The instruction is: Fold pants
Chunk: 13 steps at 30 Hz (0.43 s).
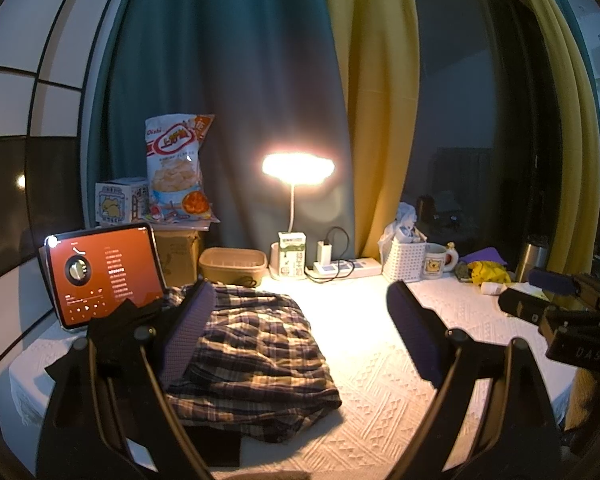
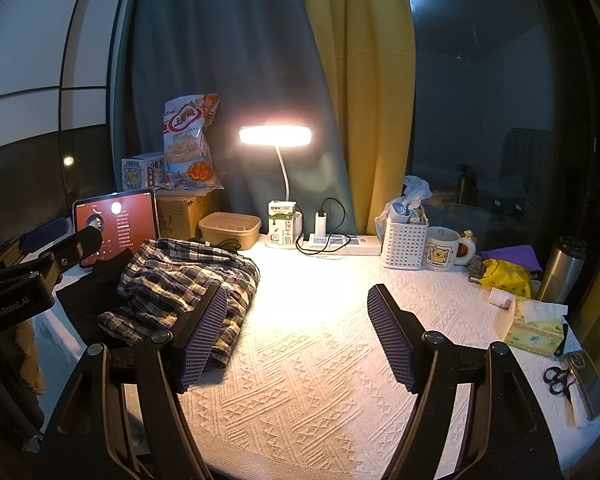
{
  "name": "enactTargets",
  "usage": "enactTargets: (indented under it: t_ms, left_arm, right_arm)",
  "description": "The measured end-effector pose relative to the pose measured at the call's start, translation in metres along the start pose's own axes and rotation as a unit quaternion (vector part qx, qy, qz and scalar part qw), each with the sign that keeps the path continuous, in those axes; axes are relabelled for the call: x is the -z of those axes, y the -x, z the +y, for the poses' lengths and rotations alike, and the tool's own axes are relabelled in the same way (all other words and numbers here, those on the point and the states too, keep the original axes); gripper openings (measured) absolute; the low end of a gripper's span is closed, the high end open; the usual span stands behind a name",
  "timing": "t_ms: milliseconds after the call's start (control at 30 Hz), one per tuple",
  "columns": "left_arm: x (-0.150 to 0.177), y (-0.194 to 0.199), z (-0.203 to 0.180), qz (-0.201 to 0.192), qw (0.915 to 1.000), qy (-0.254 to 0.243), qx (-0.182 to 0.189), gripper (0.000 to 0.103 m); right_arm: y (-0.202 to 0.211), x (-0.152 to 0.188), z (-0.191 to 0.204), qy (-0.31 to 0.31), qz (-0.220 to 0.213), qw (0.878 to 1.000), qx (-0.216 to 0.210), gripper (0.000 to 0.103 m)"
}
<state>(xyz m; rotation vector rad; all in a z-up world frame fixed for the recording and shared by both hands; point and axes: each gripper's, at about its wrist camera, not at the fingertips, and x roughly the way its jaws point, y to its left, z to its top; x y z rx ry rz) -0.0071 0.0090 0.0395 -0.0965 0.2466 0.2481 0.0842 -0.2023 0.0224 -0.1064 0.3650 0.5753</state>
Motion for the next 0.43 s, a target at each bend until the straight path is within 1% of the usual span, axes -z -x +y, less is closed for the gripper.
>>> enactTargets:
  t_ms: [433]
  left_arm:
    - [0.0002, 0.0002, 0.0056, -0.003, 0.9999, -0.005, 0.009, 0.089]
  right_arm:
    - [-0.0003, -0.0003, 0.0011, 0.0, 0.001, 1.0, 0.0, 0.076]
